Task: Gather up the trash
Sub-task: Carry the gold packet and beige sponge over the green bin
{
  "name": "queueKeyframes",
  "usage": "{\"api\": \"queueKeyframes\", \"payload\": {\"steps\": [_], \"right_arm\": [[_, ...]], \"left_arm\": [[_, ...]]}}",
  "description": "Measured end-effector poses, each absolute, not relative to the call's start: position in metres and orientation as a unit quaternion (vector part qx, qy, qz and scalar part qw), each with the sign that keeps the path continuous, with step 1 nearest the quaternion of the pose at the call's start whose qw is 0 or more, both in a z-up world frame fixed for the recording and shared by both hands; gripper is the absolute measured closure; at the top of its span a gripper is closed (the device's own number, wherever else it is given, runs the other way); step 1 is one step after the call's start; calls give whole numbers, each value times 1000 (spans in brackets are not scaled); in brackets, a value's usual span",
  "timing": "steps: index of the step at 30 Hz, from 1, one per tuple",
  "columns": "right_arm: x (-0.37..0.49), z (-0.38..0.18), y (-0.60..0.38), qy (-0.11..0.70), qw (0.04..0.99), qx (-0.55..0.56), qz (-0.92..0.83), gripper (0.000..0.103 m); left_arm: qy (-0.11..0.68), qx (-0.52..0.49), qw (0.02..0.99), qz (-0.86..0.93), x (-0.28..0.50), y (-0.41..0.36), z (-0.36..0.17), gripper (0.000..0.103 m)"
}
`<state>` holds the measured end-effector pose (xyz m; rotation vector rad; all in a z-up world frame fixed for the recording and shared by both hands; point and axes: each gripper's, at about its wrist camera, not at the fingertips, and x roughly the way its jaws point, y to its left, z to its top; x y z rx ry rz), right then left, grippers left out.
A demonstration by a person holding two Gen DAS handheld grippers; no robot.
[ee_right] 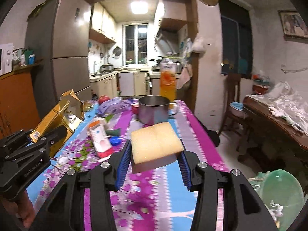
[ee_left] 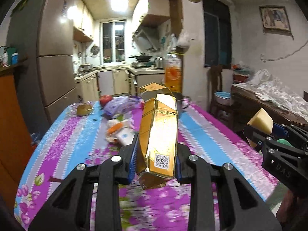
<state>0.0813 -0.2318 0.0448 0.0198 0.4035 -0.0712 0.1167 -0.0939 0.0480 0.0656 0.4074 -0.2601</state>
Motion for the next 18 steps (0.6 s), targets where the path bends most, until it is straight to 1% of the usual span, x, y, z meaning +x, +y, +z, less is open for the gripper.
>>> {"api": "queueKeyframes", "payload": {"steps": [10,18], "right_arm": [[32,63,-330,201,971,27,-127,55],[-12,65,-415,216,954,47,-200,55]], "left_arm": [[209,44,951,-221,114,-190,54,74],[225,61,925,-299,102,-274,51,74]]}}
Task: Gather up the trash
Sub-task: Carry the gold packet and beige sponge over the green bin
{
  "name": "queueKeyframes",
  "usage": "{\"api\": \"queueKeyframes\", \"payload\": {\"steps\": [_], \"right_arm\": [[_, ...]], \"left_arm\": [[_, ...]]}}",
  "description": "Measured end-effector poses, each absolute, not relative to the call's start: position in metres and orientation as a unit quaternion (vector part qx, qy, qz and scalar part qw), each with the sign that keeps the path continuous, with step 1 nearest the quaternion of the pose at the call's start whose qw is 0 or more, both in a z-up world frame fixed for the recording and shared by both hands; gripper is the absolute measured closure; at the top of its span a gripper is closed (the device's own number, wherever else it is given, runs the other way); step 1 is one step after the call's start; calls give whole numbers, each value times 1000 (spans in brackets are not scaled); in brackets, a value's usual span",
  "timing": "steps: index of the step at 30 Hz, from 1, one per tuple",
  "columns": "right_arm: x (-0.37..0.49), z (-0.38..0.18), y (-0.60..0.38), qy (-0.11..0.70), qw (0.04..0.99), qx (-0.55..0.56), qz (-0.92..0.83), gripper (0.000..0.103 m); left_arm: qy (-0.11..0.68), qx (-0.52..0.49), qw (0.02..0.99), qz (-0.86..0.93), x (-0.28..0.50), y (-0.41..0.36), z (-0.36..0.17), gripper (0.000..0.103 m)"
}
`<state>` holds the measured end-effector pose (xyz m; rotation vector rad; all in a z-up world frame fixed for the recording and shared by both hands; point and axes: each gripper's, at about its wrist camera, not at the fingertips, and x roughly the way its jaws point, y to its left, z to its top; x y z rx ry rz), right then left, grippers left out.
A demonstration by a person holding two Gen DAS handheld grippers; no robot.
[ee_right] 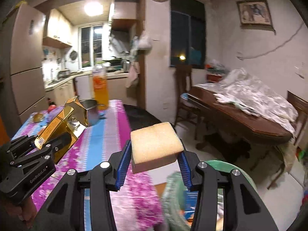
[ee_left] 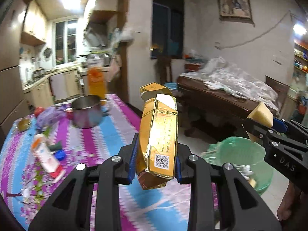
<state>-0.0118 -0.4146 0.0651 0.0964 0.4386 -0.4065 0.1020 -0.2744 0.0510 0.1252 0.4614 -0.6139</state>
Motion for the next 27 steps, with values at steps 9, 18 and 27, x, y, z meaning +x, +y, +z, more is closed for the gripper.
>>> {"api": "queueKeyframes", "payload": {"steps": [9,18,27], "right_arm": [[-44,46,-512,263,926,87,-256,55],[-48,-9,-602,340,888,146,-274,55],[-45,-59,-636,389,863,171,-273,56]], "left_arm": [[256,91,887,-375,91,-363,38,74],[336,118,829,-432,91,-436,-2,74],[382,150,797,-444,94,-470,-42,74]]}}
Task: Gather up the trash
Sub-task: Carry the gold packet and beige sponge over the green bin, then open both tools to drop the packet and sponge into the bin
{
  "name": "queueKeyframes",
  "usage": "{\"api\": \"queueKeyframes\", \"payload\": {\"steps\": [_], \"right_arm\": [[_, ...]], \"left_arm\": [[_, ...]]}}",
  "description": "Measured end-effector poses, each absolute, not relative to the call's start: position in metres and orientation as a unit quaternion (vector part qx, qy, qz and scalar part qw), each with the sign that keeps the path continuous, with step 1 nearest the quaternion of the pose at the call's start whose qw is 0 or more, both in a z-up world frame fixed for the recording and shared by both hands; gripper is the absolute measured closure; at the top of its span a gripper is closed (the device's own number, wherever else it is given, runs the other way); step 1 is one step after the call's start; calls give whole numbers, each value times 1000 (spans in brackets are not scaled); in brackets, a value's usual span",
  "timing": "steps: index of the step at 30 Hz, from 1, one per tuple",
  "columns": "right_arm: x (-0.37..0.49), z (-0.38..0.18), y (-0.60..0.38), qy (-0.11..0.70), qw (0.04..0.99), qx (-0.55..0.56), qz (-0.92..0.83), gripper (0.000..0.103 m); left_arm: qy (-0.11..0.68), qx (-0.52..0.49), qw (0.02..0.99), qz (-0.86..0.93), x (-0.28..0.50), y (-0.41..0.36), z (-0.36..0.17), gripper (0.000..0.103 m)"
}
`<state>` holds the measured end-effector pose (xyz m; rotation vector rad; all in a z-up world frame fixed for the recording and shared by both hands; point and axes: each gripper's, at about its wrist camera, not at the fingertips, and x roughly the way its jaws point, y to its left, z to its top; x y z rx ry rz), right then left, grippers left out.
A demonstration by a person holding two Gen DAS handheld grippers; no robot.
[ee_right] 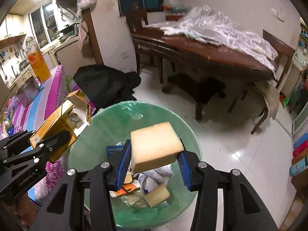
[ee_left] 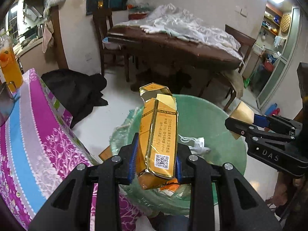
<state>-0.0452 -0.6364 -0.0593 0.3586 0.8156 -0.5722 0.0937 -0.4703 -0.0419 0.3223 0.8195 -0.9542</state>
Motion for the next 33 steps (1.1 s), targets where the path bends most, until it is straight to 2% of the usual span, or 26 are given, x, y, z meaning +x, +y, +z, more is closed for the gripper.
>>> {"api": "queueKeyframes", "payload": {"steps": [19,21,22,24,33], "right_arm": [[-40,-72,-632,395,859,179,-271,55],[-41,-72,-632,391,861,182,-270,54],[-41,-72,-632,389,862,183,-270,50],[-42,-71,-631,383,864,185,-272,46],[-47,-67,-627,375,866,189,-271,45]], "left_arm": [[394,150,789,-447,104,-487,-52,74],[396,151,788,-446,105,-487,-52,66],[395,151,789,-445,105,-487,-52,52],[388,147,796,-442,106,-485,-50,39],[385,141,800,-439,107,-477,-45,39]]}}
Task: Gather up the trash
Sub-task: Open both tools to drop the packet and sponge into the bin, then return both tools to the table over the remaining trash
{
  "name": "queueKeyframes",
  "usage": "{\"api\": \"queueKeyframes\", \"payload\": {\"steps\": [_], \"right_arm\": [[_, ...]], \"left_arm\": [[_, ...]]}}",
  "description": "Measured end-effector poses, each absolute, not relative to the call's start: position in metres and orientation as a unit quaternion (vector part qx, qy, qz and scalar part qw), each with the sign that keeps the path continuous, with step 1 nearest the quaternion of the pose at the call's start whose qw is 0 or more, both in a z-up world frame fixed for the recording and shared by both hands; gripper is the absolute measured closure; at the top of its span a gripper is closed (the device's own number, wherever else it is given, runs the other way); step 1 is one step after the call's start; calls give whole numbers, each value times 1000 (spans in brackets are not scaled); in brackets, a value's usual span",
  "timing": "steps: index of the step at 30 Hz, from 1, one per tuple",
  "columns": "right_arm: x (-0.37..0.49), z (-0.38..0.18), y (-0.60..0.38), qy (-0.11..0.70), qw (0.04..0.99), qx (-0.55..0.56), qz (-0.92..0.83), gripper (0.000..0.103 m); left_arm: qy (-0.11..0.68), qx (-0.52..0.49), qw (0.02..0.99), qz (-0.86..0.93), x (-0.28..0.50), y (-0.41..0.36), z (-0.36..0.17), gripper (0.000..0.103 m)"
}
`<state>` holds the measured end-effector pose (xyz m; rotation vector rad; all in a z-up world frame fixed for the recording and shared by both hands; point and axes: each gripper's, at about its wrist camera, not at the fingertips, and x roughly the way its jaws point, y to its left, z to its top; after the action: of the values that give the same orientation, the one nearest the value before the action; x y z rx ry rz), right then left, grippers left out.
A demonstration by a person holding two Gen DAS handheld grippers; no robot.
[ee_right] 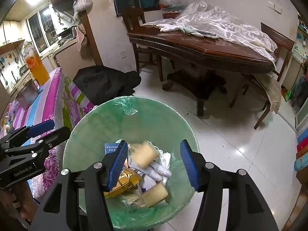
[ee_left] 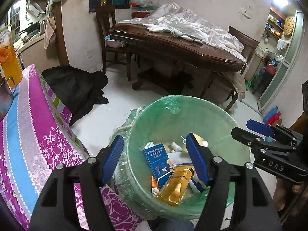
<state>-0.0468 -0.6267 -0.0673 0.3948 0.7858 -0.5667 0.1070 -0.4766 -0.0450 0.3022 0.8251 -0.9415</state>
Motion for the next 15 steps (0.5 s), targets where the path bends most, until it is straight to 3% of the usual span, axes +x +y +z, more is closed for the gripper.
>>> {"api": "queueKeyframes", "payload": {"steps": [9,15], "right_arm": [[-52,-36,-592,330,893,161,-260,41],[-50,-7,-533,270,929,126,-221,29]], "left_arm": [[372,139,807,-436,106,-449,-34,39],[348,127,832,-413,114,-385,-19,36]]}}
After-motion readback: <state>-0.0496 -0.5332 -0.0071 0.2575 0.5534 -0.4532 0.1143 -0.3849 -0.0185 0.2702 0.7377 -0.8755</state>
